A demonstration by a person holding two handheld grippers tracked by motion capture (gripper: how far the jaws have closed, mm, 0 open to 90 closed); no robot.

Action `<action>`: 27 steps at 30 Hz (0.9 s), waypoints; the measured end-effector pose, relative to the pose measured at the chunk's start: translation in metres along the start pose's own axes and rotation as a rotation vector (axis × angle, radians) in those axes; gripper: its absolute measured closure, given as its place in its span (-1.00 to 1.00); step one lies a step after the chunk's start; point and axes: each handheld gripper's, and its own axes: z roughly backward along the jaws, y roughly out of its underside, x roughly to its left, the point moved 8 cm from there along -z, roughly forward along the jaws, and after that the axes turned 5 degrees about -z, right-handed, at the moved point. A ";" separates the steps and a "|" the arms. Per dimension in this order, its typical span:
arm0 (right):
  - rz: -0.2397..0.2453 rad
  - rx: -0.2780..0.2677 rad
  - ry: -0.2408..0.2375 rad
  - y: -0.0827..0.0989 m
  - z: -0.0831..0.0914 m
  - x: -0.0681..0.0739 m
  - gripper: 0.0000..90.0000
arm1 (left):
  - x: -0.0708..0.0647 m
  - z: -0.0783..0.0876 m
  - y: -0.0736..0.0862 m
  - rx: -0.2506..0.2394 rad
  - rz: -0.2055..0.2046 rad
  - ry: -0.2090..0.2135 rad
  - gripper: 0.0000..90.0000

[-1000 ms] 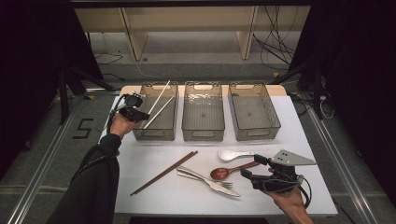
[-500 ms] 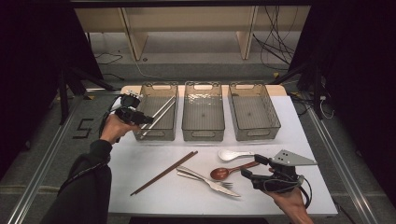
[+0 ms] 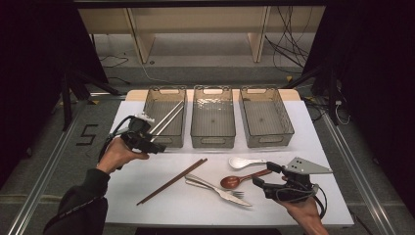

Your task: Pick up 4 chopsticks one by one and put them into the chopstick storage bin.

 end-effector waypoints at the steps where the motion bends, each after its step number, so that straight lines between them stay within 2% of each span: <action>1: 0.001 -0.001 0.000 0.000 0.000 0.000 -0.37 | -0.003 -0.002 0.004 0.010 -0.003 0.001 -0.47; 2: 0.003 -0.001 0.000 0.000 0.000 0.000 -0.37 | -0.006 -0.006 0.010 0.028 -0.007 0.004 -0.49; 6: 0.004 -0.003 -0.001 -0.001 0.001 0.000 -0.37 | -0.018 -0.014 0.020 0.051 -0.012 0.017 -0.53; 13: 0.002 -0.005 0.001 -0.001 0.001 0.000 -0.37 | -0.030 -0.018 0.024 0.057 -0.027 0.017 -0.57; 18: 0.003 -0.006 0.001 -0.001 0.001 0.000 -0.37 | -0.035 -0.019 0.029 0.079 -0.040 0.014 -0.57; 27: 0.002 -0.008 0.001 -0.001 0.002 -0.001 -0.37 | -0.038 -0.024 0.041 0.146 -0.072 0.000 -0.56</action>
